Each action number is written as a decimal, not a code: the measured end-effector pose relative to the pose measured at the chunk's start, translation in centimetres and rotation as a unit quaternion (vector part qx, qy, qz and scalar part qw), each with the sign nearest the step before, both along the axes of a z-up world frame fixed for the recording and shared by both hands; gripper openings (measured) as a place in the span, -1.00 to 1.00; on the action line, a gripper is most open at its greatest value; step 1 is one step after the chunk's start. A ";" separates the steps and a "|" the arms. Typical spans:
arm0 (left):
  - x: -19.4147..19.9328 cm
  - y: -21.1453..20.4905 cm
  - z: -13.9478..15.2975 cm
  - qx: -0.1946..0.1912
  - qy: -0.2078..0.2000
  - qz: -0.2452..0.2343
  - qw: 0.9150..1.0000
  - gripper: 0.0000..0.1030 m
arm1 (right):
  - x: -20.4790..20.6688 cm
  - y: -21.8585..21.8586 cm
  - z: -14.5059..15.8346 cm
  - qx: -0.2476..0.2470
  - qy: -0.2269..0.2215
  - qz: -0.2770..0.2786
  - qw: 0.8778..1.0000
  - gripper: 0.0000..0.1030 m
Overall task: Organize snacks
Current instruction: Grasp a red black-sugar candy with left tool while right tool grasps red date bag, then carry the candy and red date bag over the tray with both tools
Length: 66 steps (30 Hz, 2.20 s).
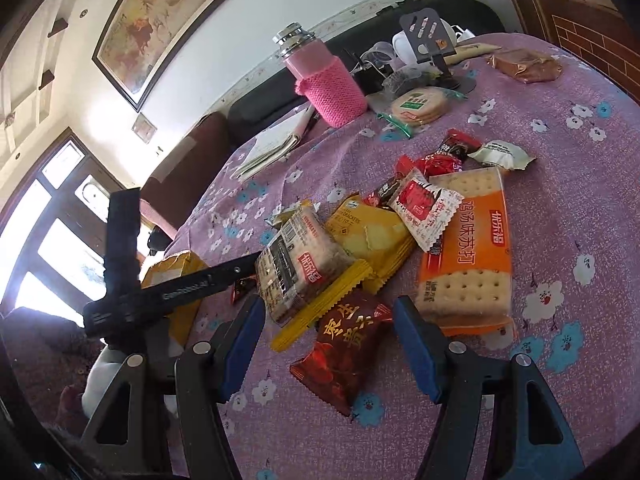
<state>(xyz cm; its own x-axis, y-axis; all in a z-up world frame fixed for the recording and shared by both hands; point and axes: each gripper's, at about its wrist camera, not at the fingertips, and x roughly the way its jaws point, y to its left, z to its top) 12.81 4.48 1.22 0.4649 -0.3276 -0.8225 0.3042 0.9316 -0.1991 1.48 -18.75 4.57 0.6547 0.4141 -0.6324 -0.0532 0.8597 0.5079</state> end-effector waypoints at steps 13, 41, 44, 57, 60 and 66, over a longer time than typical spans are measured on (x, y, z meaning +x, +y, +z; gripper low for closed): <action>-3.0 -1.9 -0.3 0.071 -0.033 -0.008 0.997 -0.45 | -0.4 1.4 -0.2 -0.036 0.007 0.004 0.999 0.35; -20.3 10.1 8.7 -0.117 -0.124 0.107 0.979 -0.59 | -6.5 4.3 -1.4 -0.132 0.070 0.056 0.987 -0.10; -21.8 11.9 8.8 -0.134 -0.131 0.117 0.975 -0.59 | -8.8 3.9 -1.4 -0.106 0.074 0.071 0.989 -0.10; -23.6 20.1 6.6 -0.145 -0.119 0.209 0.960 -0.59 | -10.0 8.5 3.6 -0.052 0.025 0.118 0.991 -0.11; -23.4 22.4 5.5 -0.146 -0.104 0.236 0.955 -0.59 | -9.0 13.4 5.1 -0.044 0.018 0.170 0.984 -0.11; -21.4 25.5 4.7 -0.120 -0.092 0.269 0.951 -0.58 | -6.3 24.4 5.4 -0.073 0.013 0.263 0.962 -0.12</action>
